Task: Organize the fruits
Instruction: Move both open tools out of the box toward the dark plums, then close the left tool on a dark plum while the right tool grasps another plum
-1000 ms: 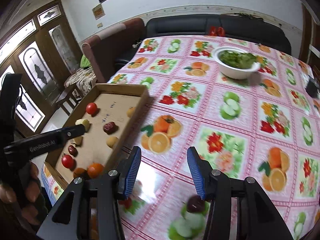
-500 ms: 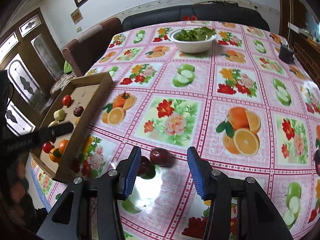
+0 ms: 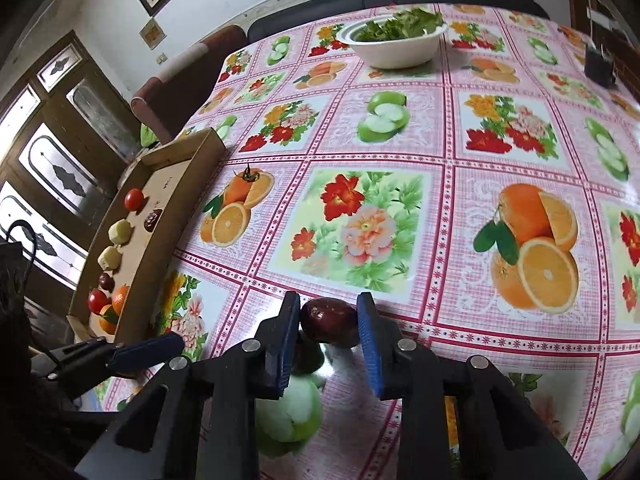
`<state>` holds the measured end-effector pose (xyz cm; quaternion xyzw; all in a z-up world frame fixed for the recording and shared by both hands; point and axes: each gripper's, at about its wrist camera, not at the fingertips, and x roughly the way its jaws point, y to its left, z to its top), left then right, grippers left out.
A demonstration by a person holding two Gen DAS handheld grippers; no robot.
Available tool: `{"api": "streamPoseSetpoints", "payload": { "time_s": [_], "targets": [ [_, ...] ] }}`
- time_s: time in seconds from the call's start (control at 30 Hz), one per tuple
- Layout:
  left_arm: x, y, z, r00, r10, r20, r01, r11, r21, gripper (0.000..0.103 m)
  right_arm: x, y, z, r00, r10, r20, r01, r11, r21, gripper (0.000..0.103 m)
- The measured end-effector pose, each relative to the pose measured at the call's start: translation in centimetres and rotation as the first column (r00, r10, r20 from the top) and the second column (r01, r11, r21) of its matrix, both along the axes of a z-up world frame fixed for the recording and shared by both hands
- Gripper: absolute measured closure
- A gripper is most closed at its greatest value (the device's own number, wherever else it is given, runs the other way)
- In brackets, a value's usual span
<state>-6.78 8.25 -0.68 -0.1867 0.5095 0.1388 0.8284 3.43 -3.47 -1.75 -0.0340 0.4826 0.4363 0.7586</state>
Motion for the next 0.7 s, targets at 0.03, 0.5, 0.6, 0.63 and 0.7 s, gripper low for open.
{"api": "streamPoseSetpoints", "payload": {
  "time_s": [0.03,0.5,0.6,0.63,0.7],
  "targets": [
    [0.3,-0.1,-0.1,1.000,-0.006,-0.001,0.006,1.000,-0.003,0.057,0.1,-0.2,0.0,1.000,0.000,0.001,0.000,1.000,0.003,0.073],
    [4.5,-2.8,-0.6,0.994,-0.103,0.022,0.104,0.992,-0.069,0.049,1.7,-4.8,2.9,0.992,-0.110,0.058,0.106,0.993,0.057,0.073],
    [5.3,-3.2,-1.2,0.994,-0.107,0.017,0.108,0.991,-0.073,0.049,1.9,-5.5,3.2,0.990,-0.128,0.062,0.124,0.990,0.065,0.073],
    [5.5,-3.2,-1.2,0.994,-0.104,0.028,0.106,0.992,-0.067,0.049,2.0,-5.7,3.3,0.989,-0.136,0.065,0.132,0.989,0.066,0.073],
    [5.9,-3.3,-1.2,0.994,-0.099,0.035,0.101,0.992,-0.070,0.049,2.2,-6.1,3.2,0.987,-0.146,0.063,0.142,0.988,0.067,0.073]
  ]
}}
